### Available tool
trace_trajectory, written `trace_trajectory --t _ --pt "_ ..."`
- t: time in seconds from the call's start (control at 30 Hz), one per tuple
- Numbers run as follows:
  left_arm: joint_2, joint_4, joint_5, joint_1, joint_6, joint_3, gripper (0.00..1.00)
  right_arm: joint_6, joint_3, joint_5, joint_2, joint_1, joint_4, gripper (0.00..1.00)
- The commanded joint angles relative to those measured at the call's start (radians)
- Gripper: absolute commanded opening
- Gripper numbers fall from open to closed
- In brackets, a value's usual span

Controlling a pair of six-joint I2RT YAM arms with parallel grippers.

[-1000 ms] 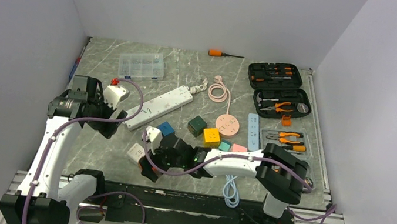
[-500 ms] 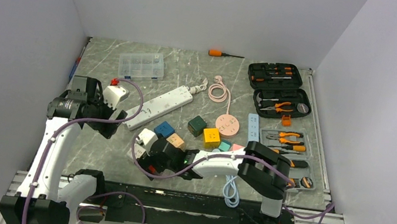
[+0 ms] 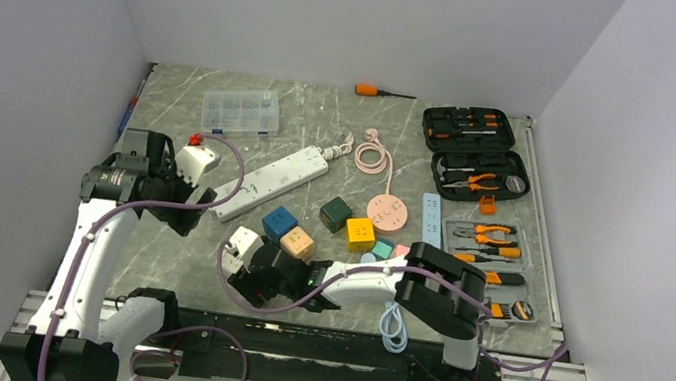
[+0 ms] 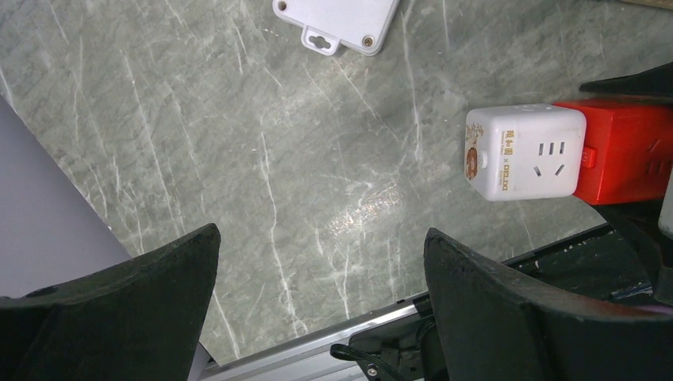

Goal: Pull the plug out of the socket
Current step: Remove the plug from the socket.

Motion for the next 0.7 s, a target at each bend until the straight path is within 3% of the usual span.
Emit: trace_trajectory --t 0.0,0.17,0.23,0.27,0.47,0.67 --pt "-0.006 -0.012 0.031 0.005 0.018 0.016 0.99 -0.014 0.009 0.004 0.026 0.005 0.008 0.64" --pt "-0.019 -0.019 0.036 0.004 0.043 0.013 0.99 -0.015 0.002 0.008 -0.002 0.005 -0.021 0.25" --pt "-0.019 -0.024 0.048 0.004 0.053 0.019 0.99 -0.017 -0.004 0.023 -0.025 0.004 -0.030 0.03" --pt "-0.019 -0.030 0.063 0.004 0.061 0.022 0.99 -0.019 -0.007 0.034 -0.039 0.004 -0.037 0.00" --pt "-0.048 -0.117 0.264 0.005 0.195 0.072 0.99 -0.060 -0.001 -0.017 -0.205 -0.008 -0.092 0.00" --pt "-0.140 -0.276 0.585 0.005 0.505 0.056 0.99 -0.159 -0.039 -0.089 -0.379 -0.019 -0.087 0.00"
